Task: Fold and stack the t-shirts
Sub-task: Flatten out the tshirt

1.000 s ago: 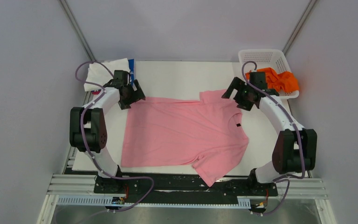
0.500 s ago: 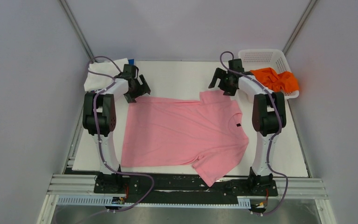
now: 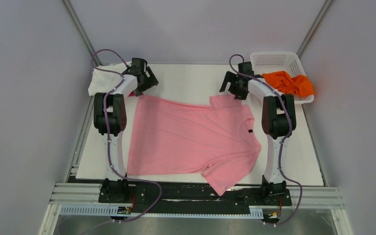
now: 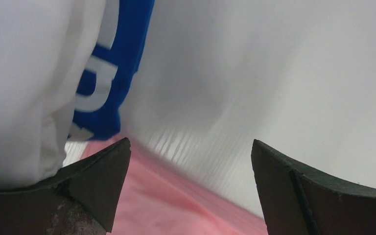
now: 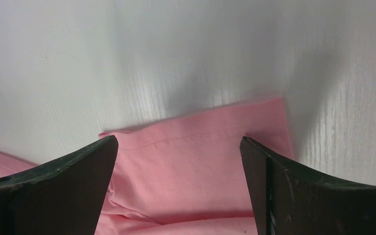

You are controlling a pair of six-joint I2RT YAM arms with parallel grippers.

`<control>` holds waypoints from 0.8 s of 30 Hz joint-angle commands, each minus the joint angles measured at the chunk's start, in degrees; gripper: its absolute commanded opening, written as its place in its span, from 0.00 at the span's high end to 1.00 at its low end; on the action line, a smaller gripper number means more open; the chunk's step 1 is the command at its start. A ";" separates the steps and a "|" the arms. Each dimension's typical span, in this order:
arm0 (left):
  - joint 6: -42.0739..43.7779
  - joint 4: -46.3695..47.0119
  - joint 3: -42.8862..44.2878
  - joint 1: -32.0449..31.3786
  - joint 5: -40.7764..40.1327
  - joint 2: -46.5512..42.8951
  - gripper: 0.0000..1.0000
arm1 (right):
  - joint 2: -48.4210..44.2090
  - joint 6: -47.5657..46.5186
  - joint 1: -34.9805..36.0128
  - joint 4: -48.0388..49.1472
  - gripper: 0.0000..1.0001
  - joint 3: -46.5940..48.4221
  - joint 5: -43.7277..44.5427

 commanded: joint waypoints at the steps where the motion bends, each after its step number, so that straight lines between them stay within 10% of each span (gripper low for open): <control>1: -1.50 1.95 8.42 0.11 -2.43 4.37 0.00 | 1.24 -1.82 -0.23 2.24 0.00 4.08 3.27; 9: 0.57 -5.71 22.74 0.17 -2.80 10.33 0.00 | -0.50 -3.30 -0.18 3.16 0.00 4.59 3.91; 24: 4.72 -8.31 -15.45 -6.93 -5.47 -21.76 0.00 | -10.47 -7.55 5.74 3.55 0.00 -9.68 13.01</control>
